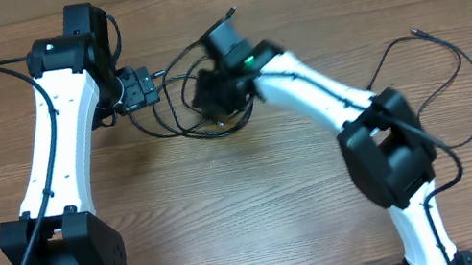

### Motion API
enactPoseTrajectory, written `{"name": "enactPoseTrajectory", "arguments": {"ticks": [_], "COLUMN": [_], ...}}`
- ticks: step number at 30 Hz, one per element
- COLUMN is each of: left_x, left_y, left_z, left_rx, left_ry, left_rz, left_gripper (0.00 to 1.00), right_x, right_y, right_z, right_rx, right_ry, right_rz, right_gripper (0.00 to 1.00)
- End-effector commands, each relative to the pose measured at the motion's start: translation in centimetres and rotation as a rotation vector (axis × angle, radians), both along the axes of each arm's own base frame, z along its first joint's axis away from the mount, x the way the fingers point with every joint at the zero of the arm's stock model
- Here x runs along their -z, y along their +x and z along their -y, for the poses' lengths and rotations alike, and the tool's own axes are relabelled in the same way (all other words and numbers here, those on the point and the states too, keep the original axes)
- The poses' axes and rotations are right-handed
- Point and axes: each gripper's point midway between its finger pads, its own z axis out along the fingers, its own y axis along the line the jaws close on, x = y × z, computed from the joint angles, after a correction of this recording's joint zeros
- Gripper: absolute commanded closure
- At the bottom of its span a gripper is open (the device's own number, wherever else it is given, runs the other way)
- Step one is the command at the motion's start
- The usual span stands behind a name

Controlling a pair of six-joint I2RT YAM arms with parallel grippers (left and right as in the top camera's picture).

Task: Untangle cables

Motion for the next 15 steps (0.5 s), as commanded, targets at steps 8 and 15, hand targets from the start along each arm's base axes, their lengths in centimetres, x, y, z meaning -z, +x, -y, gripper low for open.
{"name": "enactPoseTrajectory", "arguments": {"ticks": [8, 15], "left_x": [0.5, 0.5], "left_y": [0.0, 0.0], "left_z": [0.3, 0.3], "left_rx": [-0.011, -0.011], "left_ry": [-0.007, -0.007], "left_rz": [-0.013, -0.014], "left_gripper": [0.00, 0.00], "right_x": [2.1, 5.2], "right_y": [-0.4, -0.3], "right_z": [0.0, -0.6], "right_rx": [0.274, 0.278], "right_ry": [-0.144, -0.139], "right_rz": [0.052, 0.026], "right_gripper": [0.76, 0.67]}}
